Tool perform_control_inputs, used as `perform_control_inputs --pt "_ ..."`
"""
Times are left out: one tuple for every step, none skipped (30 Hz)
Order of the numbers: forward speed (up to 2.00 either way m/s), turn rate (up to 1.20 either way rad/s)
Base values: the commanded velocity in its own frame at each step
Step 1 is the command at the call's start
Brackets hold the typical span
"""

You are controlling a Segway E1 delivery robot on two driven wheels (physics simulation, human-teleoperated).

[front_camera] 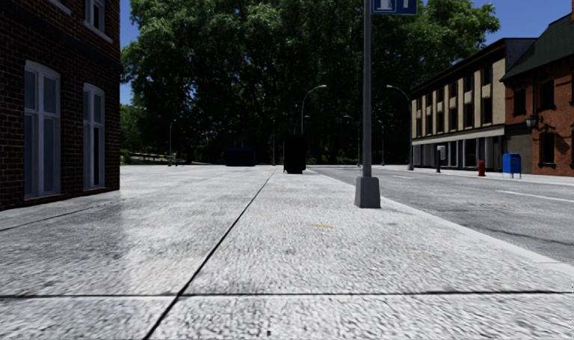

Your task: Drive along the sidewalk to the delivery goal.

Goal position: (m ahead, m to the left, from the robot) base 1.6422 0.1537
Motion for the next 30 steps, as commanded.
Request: perform_control_inputs --pt "2.00 0.18" --pt "2.00 0.19" --pt "2.00 0.11" --pt "2.00 0.00" --pt "2.00 0.00" --pt "2.00 0.00" --pt "1.96 0.00" --pt "1.75 0.00" --pt "1.75 0.00" --pt "1.60 0.00" --pt "1.41 0.00" --pt "1.32 0.00" --pt "1.28 0.00" --pt "1.26 0.00" --pt "1.26 0.00" --pt "1.22 0.00" --pt "1.19 0.00" --pt "1.18 0.00" --pt "1.17 0.00" --pt "1.16 0.00" --pt "1.16 0.00" --pt "1.11 0.00" --pt "1.08 0.00" --pt "1.08 0.00" --pt "1.05 0.00" --pt "1.05 0.00" --pt "0.99 0.00" --pt "0.97 0.00" --pt "0.97 0.00" --pt "0.96 0.00"
